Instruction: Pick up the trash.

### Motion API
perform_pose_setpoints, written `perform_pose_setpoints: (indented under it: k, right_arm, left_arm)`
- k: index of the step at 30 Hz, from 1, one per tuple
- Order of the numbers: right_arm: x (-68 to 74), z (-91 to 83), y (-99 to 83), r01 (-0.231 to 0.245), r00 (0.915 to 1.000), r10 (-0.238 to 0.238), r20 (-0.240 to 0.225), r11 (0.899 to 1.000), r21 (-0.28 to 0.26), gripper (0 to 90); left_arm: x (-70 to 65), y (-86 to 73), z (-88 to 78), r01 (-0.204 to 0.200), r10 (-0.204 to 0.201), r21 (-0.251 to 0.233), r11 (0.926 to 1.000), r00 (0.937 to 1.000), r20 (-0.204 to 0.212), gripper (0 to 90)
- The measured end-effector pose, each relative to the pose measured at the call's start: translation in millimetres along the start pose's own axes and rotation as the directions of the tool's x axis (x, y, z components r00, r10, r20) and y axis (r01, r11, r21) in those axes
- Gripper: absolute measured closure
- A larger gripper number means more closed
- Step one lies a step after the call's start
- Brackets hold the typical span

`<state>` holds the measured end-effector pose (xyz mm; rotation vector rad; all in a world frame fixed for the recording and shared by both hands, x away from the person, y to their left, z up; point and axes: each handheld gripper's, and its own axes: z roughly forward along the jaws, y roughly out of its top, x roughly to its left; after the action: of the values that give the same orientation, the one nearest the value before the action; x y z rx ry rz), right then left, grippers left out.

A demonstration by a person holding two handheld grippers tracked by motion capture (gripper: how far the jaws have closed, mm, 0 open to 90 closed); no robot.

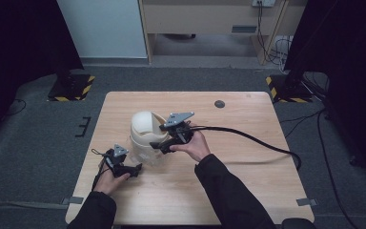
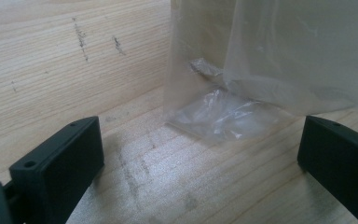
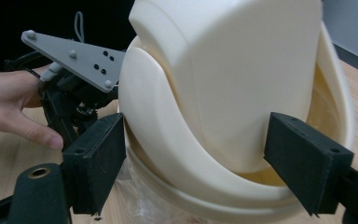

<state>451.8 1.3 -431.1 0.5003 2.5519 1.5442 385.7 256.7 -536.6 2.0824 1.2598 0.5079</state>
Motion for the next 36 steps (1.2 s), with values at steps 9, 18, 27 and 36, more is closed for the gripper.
perform_pose_setpoints:
  k: [9,18,27,36]
  right_arm:
    - [-2.3,9.4,-1.9,-0.049,0.9977,0.047,-0.05,0.998,-0.04,16.4]
    - [-2.2,5.4,0.8,-0.04,0.9984,0.038,-0.041,0.998,-0.054,19.7]
    - [-3.3,-36.8,22.0,0.017,0.9998,-0.015,0.015,0.997,-0.081,22.2]
    - [-1.5,-91.5,32.7,0.083,0.9818,-0.081,0.171,0.997,0.001,23.8]
  left_arm:
    - [0.0,0.0,0.0,0.0,0.0,0.0,1.0,1.0,0.0,0.0]
    - [0.0,0.0,0.0,0.0,0.0,0.0,1.0,1.0,0.0,0.0]
    - [-0.1,0.0,0.0,-0.001,0.001,0.0,1.0,1.0,-0.001,0.0]
    - [-0.1,0.0,0.0,-0.001,0.001,0.0,1.0,1.0,-0.001,0.0]
